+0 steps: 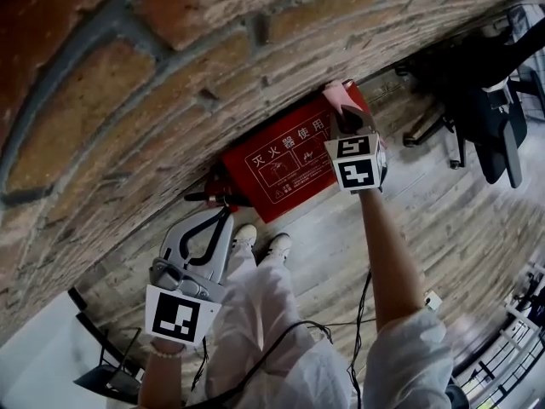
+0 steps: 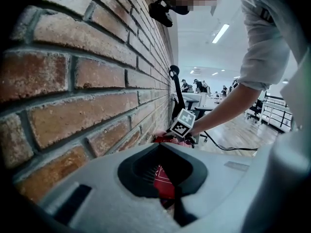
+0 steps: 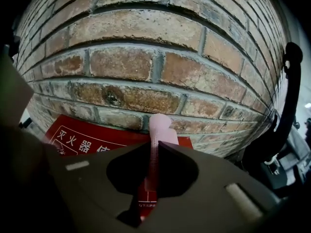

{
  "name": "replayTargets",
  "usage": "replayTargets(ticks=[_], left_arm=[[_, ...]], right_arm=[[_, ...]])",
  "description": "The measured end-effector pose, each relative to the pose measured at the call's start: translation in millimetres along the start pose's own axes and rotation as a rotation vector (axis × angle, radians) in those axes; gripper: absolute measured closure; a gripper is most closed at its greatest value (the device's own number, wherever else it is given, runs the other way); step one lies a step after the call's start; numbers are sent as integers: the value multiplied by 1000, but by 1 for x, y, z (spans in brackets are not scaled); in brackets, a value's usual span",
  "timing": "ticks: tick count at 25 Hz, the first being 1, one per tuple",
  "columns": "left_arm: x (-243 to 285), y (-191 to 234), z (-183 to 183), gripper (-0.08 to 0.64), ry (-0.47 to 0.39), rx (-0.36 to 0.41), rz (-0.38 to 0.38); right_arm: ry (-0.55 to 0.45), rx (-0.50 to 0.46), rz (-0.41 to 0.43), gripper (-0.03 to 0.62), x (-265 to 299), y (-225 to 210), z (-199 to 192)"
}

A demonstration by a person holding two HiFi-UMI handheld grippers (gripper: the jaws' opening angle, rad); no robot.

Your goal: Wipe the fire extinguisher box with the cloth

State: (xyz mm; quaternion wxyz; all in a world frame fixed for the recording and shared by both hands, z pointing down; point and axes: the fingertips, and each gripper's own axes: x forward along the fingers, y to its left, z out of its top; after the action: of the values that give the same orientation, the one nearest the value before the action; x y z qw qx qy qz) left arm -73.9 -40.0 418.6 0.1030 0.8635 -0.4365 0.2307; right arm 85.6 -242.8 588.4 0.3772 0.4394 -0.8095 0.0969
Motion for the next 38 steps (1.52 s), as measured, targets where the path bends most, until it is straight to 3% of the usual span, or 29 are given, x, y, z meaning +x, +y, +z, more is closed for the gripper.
replayTargets(ticks=[15, 38], left_arm=[[-13, 2, -9, 561, 2, 2, -8], [-29, 6, -21, 561, -1, 6, -10]], right_arm=[[-15, -73, 61, 566, -15, 55, 5], [-71, -101, 259, 566, -35, 180, 11]])
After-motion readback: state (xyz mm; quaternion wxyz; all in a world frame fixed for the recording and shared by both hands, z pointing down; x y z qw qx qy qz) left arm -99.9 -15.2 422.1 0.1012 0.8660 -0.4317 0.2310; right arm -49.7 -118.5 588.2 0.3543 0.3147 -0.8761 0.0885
